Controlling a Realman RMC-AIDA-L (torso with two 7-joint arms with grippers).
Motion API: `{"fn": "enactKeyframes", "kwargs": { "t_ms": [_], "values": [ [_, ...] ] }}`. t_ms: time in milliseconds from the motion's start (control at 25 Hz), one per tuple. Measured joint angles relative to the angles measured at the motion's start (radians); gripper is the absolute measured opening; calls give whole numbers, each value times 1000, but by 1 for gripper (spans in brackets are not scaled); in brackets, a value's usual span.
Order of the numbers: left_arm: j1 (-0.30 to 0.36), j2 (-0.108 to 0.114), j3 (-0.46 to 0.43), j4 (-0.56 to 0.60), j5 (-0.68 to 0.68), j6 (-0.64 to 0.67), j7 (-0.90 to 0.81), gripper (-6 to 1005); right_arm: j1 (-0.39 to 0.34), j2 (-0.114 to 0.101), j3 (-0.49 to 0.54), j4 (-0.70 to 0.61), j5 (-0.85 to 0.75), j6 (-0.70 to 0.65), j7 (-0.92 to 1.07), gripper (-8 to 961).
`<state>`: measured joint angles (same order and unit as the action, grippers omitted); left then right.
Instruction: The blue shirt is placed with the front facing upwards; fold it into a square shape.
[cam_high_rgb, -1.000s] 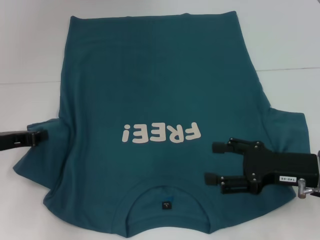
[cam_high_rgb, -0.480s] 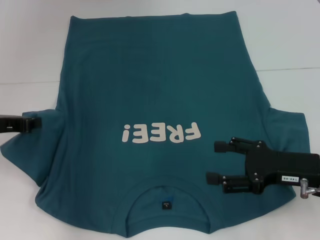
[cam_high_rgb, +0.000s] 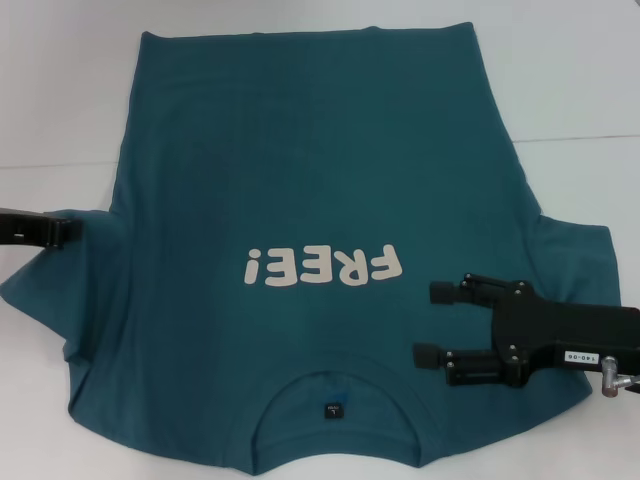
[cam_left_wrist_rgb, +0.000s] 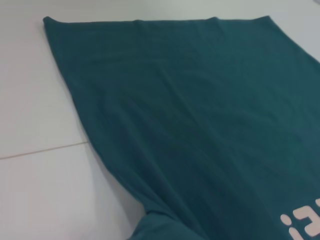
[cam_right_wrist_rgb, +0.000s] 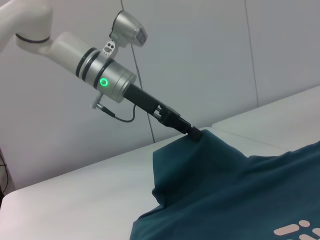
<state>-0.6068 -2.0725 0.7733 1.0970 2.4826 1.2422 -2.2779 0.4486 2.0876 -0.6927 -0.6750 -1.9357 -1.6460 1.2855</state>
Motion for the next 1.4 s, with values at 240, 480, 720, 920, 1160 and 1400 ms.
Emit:
{"fn": "enactKeyframes", "kwargs": {
  "t_ms": [240,480,720,920,1160,1400],
  "values": [
    [-9,-1,6,40,30,31,-23,4,-1,0,1,0,0,-1,0,946],
    [-19,-7,13,73,30,65,-45,4,-1,0,1,0,0,-1,0,946],
    [-31,-20,33,76,30,81,-48,5,-1,0,1,0,0,-2,0,947],
    [-33,-46,99,71,65,54,-73,5,-1,0,1,0,0,-1,0,947],
    [-41,-89,120,73,102,39,-85,5,0,0,1,0,0,2,0,947],
    [-40,-92,214,48,101,-10,-158,5,6,1,1,0,0,4,0,946]
  ]
}}
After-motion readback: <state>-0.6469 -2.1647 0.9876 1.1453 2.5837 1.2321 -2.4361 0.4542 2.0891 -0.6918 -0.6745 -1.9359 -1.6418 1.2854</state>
